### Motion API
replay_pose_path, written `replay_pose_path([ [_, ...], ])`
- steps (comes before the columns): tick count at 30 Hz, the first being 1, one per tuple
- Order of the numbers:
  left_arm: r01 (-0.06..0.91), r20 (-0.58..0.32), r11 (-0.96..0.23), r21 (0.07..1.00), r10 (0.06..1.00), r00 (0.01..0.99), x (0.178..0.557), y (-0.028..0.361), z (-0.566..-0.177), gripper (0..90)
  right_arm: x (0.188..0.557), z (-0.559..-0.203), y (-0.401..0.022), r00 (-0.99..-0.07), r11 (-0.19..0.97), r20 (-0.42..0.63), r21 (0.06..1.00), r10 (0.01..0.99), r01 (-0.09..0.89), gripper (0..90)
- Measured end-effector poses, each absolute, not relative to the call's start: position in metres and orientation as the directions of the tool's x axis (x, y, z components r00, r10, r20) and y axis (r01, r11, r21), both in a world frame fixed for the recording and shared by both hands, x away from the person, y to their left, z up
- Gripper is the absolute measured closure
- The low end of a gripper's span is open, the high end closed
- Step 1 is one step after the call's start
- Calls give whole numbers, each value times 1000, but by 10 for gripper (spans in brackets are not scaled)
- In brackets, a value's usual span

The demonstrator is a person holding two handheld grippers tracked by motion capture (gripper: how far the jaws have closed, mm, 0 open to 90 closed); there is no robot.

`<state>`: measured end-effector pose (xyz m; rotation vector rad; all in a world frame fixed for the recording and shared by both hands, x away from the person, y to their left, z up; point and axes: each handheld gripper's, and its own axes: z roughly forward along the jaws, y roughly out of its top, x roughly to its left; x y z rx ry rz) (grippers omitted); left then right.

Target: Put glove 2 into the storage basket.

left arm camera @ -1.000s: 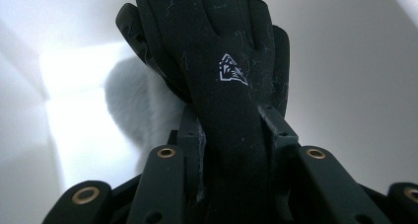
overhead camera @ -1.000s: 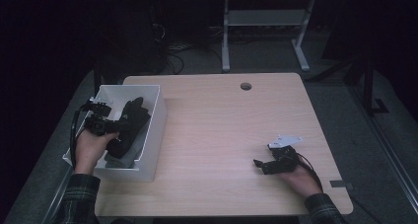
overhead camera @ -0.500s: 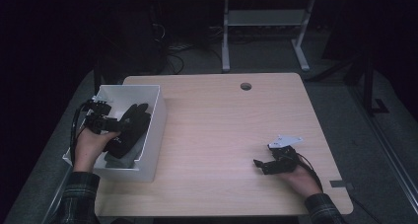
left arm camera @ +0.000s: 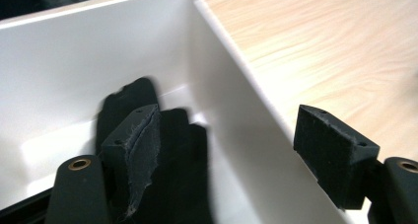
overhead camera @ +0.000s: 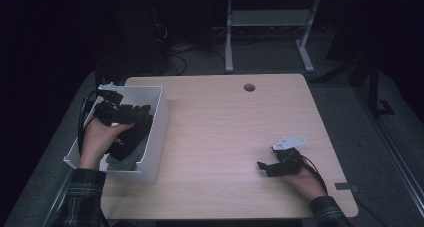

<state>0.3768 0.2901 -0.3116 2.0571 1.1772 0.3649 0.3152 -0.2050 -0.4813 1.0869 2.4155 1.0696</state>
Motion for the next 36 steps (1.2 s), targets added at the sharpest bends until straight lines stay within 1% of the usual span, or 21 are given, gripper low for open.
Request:
replay_pose_path([
  [4,607,-117,-328,724,809,577,374,275,-309,250,315,-481,-205,-677,442,41,728,735,524,169],
  [7,583,-119,-346,735,781,613,370,256,-308,250,315,-481,-205,-676,441,42,728,735,525,169],
  [10,568,-140,-347,746,752,644,366,236,-312,250,315,-481,-205,-676,441,42,728,736,525,169],
  [11,568,-140,-347,746,752,644,366,236,-312,250,315,-481,-205,-676,441,42,728,736,525,169],
  [17,539,-138,-384,750,706,695,359,199,-321,248,315,-481,-205,-678,443,40,729,734,522,169],
  [20,534,-139,-391,750,695,705,357,188,-323,246,315,-481,-205,-677,441,42,728,735,524,169],
  [22,521,-129,-413,747,679,723,354,174,-329,246,315,-481,-205,-679,443,40,729,733,521,169],
  [23,521,-129,-413,747,679,723,354,174,-329,243,315,-481,-205,-679,443,40,729,733,521,169],
  [27,512,-123,-449,732,652,748,349,153,-347,235,315,-481,-205,-679,444,40,729,733,522,169],
  [36,506,-120,-491,708,623,773,344,134,-383,227,315,-481,-205,-680,444,41,728,732,522,169],
])
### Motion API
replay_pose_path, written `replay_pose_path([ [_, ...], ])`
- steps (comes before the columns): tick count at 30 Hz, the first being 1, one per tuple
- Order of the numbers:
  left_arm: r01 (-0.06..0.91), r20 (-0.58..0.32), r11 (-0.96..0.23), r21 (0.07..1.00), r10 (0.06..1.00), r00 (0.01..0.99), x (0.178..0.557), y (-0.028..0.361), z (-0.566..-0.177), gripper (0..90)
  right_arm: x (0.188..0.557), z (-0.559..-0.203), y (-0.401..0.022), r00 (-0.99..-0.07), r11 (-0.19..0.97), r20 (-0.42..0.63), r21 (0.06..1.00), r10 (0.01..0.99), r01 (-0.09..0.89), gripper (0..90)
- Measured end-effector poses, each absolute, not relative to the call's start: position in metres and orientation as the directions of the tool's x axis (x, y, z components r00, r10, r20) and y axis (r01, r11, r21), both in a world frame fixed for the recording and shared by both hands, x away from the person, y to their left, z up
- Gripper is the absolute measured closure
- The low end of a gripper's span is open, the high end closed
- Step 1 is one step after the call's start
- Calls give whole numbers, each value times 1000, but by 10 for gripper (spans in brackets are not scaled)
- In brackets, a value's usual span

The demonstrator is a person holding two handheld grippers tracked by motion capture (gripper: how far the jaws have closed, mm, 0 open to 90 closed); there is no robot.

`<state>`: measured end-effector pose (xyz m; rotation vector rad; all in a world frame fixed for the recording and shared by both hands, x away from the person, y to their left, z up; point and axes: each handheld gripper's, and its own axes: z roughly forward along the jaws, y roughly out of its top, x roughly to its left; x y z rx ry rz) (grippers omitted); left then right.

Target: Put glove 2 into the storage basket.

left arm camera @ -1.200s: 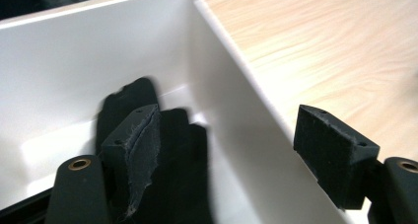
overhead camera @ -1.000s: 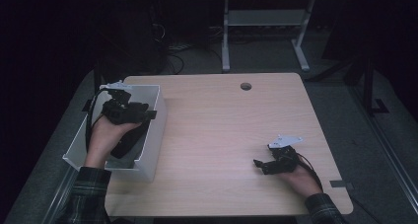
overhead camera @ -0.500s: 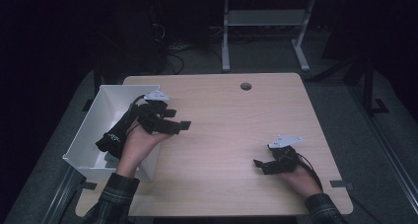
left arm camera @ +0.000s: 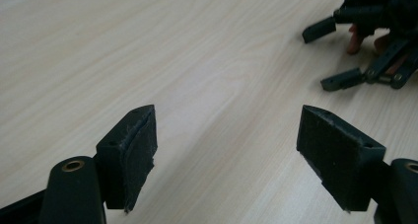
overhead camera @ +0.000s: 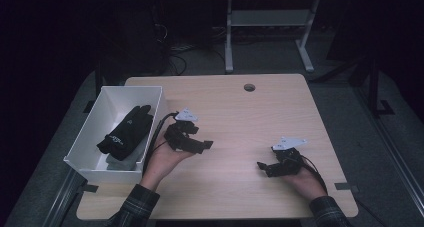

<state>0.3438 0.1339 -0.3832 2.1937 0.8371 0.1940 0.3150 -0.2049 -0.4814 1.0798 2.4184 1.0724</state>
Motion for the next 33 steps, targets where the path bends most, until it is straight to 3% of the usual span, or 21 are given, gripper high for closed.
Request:
replay_pose_path([
  [12,496,-97,-542,678,602,792,338,123,-420,211,315,-481,-205,-680,445,41,728,732,522,169],
  [22,436,-14,-615,657,569,823,335,111,-450,202,315,-481,-205,-681,446,41,727,731,522,169],
  [27,414,12,-663,624,538,843,333,103,-465,136,315,-481,-205,-683,447,40,727,730,521,169],
  [33,386,2,-632,672,523,852,329,105,-473,126,315,-481,-205,-682,447,40,727,730,521,169],
])
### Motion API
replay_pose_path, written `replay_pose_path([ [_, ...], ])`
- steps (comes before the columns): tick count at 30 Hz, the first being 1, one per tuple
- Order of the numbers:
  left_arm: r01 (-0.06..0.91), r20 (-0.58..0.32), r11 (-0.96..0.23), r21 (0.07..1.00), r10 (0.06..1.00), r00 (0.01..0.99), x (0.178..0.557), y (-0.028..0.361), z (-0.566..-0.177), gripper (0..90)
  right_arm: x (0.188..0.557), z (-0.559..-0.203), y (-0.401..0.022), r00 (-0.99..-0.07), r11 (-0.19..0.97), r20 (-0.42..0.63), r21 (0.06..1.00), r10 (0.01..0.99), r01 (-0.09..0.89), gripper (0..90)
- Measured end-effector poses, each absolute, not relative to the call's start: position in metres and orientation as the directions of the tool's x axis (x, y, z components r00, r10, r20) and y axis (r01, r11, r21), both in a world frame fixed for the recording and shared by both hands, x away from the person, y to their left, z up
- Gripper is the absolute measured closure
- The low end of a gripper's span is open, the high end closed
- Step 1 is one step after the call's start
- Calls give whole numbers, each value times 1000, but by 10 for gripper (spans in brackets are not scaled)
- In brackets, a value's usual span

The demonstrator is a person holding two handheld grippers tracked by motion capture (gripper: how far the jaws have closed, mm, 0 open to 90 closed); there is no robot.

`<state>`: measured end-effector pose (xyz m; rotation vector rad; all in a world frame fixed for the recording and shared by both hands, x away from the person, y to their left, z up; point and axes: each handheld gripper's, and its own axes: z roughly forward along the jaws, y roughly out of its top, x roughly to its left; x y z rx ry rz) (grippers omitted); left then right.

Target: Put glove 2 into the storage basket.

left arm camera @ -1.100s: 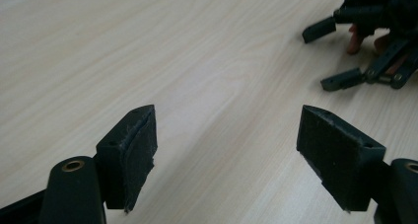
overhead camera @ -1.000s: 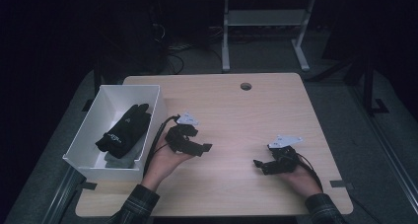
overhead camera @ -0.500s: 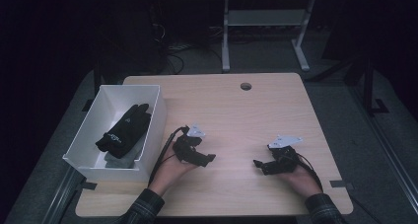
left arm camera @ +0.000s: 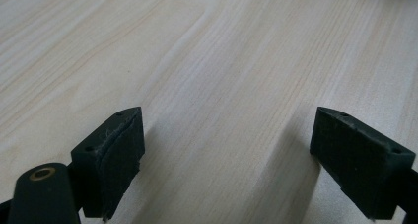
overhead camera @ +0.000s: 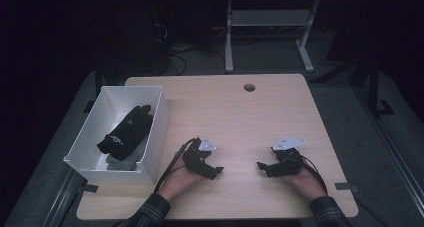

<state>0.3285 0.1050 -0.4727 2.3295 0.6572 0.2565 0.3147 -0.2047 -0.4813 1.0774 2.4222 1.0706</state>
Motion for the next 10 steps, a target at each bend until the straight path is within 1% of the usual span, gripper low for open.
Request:
replay_pose_path([
  [6,358,1,-601,714,513,859,327,110,-478,126,315,-481,-205,-683,448,40,727,729,520,169],
  [10,356,0,-599,717,511,860,327,110,-478,126,315,-481,-205,-684,449,39,727,728,520,169],
])
